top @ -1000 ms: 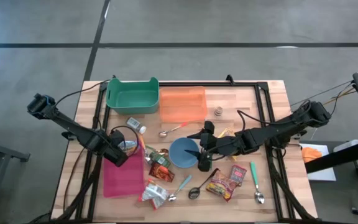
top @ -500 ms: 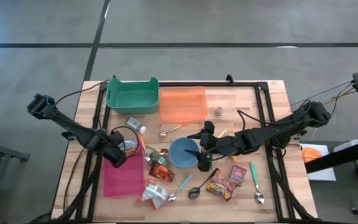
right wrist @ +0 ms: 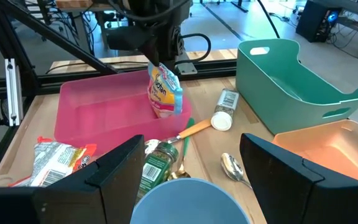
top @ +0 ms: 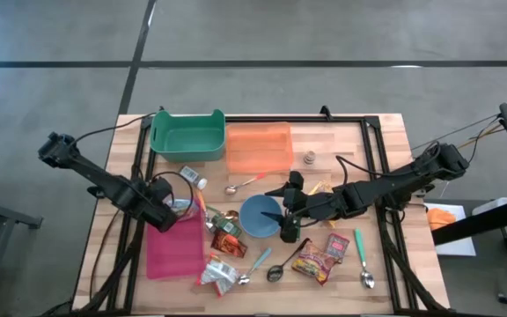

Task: Pick & Place Food Item
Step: Put the brown spice bottle into the orange bin

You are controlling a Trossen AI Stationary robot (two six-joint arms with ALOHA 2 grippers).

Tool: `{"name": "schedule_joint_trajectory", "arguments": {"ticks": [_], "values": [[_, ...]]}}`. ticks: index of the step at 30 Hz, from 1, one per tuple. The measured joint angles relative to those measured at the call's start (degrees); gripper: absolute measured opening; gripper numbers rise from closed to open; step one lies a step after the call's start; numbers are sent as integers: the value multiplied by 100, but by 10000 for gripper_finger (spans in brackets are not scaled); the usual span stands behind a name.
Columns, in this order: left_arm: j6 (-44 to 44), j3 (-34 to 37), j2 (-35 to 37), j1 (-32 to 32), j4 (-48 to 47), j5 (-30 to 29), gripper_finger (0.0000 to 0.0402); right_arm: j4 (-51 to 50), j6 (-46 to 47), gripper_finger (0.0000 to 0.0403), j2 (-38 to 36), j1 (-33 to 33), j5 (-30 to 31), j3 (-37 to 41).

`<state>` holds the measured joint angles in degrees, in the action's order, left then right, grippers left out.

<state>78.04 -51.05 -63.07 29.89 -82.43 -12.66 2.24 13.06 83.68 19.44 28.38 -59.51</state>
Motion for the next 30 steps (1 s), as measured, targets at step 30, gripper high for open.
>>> {"name": "schedule_joint_trajectory", "arguments": {"ticks": [30], "values": [[-1375,-454,-2,42,1027,-1932,193,-4750,5571,263,-6,-130,73,-230]]}}
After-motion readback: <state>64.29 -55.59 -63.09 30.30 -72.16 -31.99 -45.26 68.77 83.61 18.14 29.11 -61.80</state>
